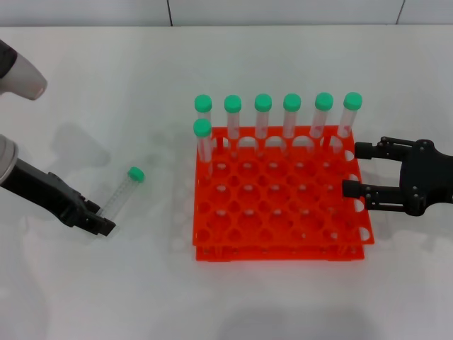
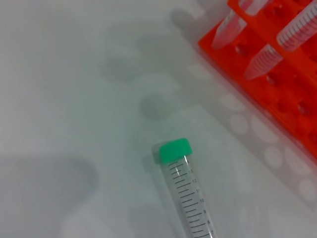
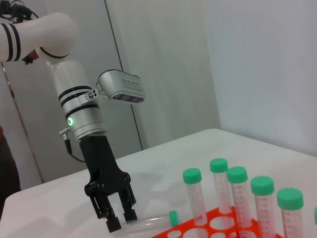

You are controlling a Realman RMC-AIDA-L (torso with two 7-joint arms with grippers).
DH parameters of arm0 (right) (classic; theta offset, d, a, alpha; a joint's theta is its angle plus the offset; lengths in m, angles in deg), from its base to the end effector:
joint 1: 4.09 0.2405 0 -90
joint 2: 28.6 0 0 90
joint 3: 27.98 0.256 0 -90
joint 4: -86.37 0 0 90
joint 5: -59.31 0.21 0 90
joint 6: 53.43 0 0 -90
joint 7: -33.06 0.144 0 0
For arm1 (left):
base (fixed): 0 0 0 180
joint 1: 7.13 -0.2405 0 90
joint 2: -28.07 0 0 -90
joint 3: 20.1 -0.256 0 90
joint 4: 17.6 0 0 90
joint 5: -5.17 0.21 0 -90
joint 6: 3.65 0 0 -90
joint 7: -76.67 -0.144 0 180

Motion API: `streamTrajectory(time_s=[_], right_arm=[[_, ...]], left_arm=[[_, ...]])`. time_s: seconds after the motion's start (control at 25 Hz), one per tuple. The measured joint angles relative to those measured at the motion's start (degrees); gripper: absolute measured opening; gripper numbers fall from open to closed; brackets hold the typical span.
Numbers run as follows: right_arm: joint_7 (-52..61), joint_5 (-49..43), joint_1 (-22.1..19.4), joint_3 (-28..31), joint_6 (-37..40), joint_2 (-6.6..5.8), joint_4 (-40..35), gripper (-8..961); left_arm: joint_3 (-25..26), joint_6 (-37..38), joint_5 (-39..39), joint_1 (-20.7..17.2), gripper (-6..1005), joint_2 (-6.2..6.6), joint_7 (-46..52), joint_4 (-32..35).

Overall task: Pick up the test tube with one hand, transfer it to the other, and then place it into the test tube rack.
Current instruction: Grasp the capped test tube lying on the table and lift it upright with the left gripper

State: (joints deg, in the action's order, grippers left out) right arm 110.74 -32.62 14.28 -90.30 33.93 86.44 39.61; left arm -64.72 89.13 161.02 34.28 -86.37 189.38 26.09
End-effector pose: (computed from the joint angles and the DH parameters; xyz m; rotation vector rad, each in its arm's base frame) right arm 0.2643 0.3023 0.0175 -2.7175 0.4708 0.7678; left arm -0.2853 0.3500 0.0281 -2.7904 -1.1139 0.4195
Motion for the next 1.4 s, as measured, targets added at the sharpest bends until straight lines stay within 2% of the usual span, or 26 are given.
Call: streamTrajectory(time_s=[0.32,0.52,1.28,1.4], right_arm=[[-0.07,0.00,0.06,0.58,0.00,0.00,0.00,755],[-0.07,0.00,0.12,0.57,0.01,0.00,0.00,755],[-0.07,0.00,0.17,0.62,-0.11,0.00,0.00,754],[-0.07,0.00,0.18,0.63,-0.14,0.00,0.01,755]], left_arm=[[-0.55,-0.33,0.49,0.42,516,0.00,0.12,-0.48],[-0.98,-1.15,0.58,0.60,459,0.00,0.78,-0.82],[-2.61,-1.70,0.66,1.14,453,0.00,1.41,-0.89],[-2.77,-1.81,0.66,1.22,397,-0.02,1.45,-0.89]])
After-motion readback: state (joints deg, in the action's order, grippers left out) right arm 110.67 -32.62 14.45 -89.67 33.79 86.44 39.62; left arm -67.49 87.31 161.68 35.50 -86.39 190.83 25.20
